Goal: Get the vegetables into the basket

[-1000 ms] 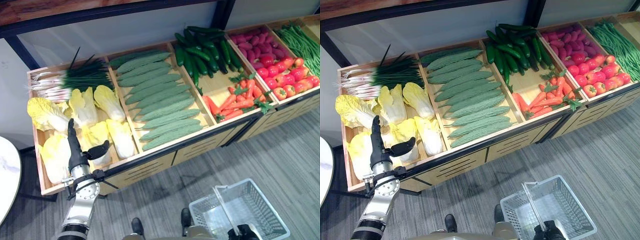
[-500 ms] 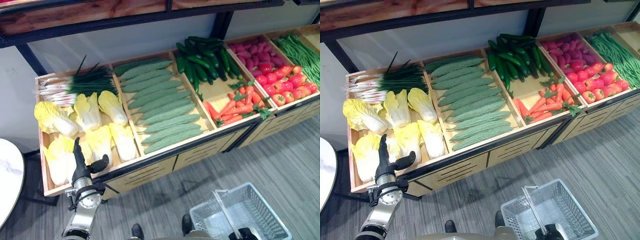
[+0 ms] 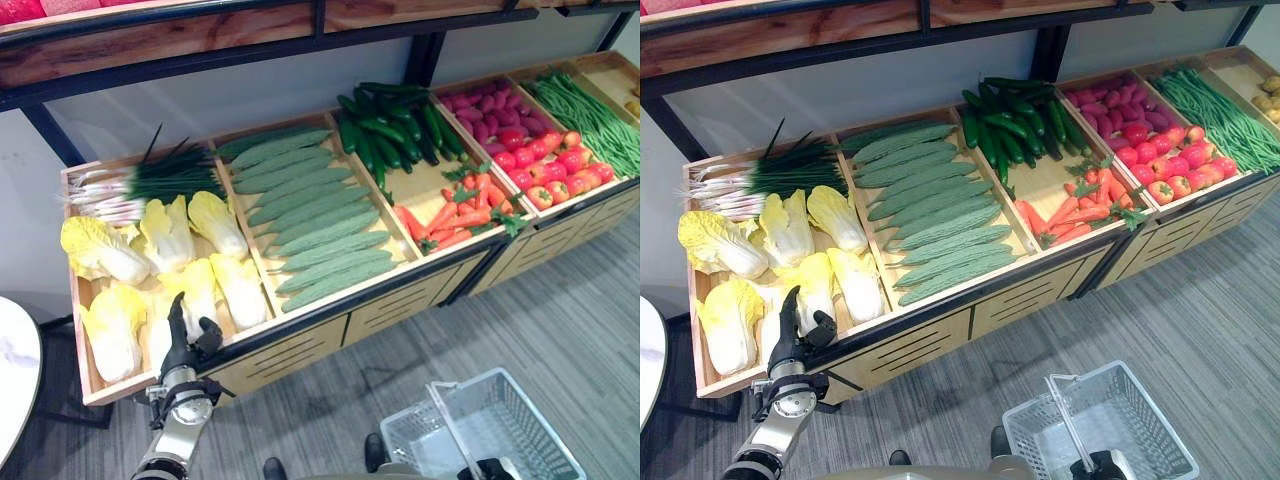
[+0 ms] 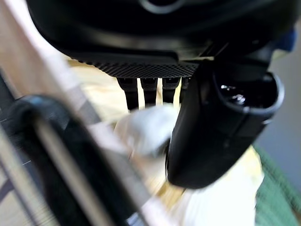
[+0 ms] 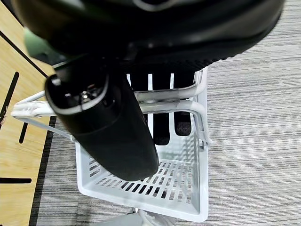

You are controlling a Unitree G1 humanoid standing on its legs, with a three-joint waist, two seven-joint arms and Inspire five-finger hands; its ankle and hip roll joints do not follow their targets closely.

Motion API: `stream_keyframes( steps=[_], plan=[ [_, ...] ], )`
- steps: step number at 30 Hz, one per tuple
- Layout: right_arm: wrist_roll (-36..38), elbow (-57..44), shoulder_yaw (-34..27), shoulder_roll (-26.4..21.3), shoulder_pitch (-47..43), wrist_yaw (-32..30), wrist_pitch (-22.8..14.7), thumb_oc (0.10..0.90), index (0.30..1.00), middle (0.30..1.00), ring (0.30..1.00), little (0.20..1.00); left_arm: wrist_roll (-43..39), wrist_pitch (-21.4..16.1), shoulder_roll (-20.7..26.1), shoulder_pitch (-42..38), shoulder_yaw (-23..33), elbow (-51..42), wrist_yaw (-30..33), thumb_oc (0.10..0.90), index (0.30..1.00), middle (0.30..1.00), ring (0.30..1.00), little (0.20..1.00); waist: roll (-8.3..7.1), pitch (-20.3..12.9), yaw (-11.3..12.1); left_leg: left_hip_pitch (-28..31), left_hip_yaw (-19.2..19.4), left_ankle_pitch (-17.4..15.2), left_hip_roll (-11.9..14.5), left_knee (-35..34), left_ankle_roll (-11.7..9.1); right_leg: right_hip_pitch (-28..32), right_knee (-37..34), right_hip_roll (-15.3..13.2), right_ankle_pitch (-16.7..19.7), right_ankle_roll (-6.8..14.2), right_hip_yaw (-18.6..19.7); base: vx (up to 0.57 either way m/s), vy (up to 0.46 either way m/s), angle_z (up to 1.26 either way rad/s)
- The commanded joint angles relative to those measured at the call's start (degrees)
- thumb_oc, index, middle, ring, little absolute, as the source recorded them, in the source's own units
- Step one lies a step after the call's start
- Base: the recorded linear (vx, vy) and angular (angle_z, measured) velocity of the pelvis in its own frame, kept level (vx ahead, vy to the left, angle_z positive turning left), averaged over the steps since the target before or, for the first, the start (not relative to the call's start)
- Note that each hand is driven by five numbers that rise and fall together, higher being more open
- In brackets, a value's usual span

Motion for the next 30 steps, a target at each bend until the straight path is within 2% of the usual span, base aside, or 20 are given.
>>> stream_keyframes(
  steps=[1,6,11,18,22,27,28,29,30],
  plan=[
    [-1.26,-0.39,3.12,-0.33,-2.16,-0.25,-0.66,0.4,0.3,0.3,0.3,0.3,-3.13,3.38,0.81,-1.8,0.56,6.27,-4.03,0.4,0.3,0.3,0.3,0.3,-2.65,1.76,-1.13,0.9,1.34,1.21,4.77,0.34,-4.78,-1.85,0.11,-5.0,2.56,5.04,-0.4,0.0,0.012,-0.1],
    [-1.95,-0.57,3.25,-0.47,-2.28,-0.34,-0.24,0.4,0.3,0.3,0.3,0.3,-7.81,2.65,-0.31,-1.92,2.78,6.89,-3.15,0.4,0.3,0.3,0.3,0.3,-2.6,1.74,-1.19,0.81,1.64,1.37,4.82,0.34,-4.86,-2.18,0.16,-4.93,2.74,5.0,-0.22,0.0,0.009,-0.05],
    [-2.41,-0.39,3.04,-0.07,-1.69,-0.93,-0.17,0.4,0.3,0.3,0.3,0.3,-13.49,-0.1,-1.15,-1.71,7.55,1.57,1.57,0.4,0.3,0.3,0.3,0.3,-2.89,1.65,-0.9,0.99,1.55,1.31,4.94,0.34,-4.97,-1.94,0.18,-4.87,2.52,4.95,-0.44,0.0,0.001,-0.04],
    [-2.5,-0.3,3.08,0.3,-1.23,-0.92,-0.34,0.4,0.3,0.3,0.3,0.3,-11.95,-0.83,-0.06,-2.82,10.39,-5.77,5.33,0.4,0.3,0.3,0.3,0.3,-3.38,1.47,-0.63,1.32,1.4,1.18,5.08,0.34,-5.08,-1.45,0.28,-4.74,2.22,4.83,-0.73,0.0,0.0,0.0],
    [-2.48,-0.35,3.26,0.66,-1.14,-1.17,-0.75,0.4,0.3,0.3,0.3,0.3,-8.34,-1.77,1.61,-4.06,11.95,-15.87,7.97,0.4,0.3,0.3,0.3,0.3,-3.51,1.61,-0.39,1.3,0.95,1.08,5.14,0.34,-5.16,-1.21,0.32,-4.7,1.97,4.79,-0.98,0.0,-0.005,0.03],
    [-2.15,0.43,3.27,0.97,-0.82,-0.99,-1.63,0.4,0.3,0.3,0.3,0.3,0.93,-2.25,4.84,-5.12,13.85,-30.05,10.51,0.4,0.3,0.3,0.3,0.3,-3.74,1.82,0.3,1.16,0.23,0.83,5.27,0.34,-5.23,-0.84,0.33,-4.82,1.68,4.88,-1.62,-0.01,-0.013,0.07],
    [-1.86,0.62,3.72,0.97,-1.0,-0.74,-2.17,0.4,0.3,0.3,0.3,0.3,3.0,-3.88,5.68,-6.23,13.54,-35.29,10.82,0.4,0.3,0.3,0.3,0.3,-3.78,2.0,0.46,1.17,0.14,0.77,5.22,0.34,-5.25,-0.75,0.38,-4.93,1.67,4.91,-1.83,-0.02,-0.008,0.05],
    [-1.86,0.66,3.71,0.99,-1.03,-0.73,-2.19,0.4,0.3,0.3,0.3,0.3,3.03,-3.83,5.66,-6.19,13.57,-35.41,10.78,0.4,0.3,0.3,0.3,0.3,-3.8,2.04,0.46,1.19,0.13,0.77,5.21,0.34,-5.24,-0.73,0.38,-4.94,1.67,4.91,-1.84,-0.03,0.0,0.06],
    [-1.66,0.67,3.81,0.89,-1.31,-0.78,-2.45,0.4,0.3,0.3,0.3,0.3,0.03,-6.3,5.24,-6.24,12.46,-39.22,8.04,0.4,0.3,0.3,0.3,0.3,-3.72,2.19,0.54,1.22,0.11,0.76,5.15,0.34,-5.21,-0.66,0.38,-4.99,1.68,4.91,-1.78,-0.01,0.012,0.03]
  ],
)
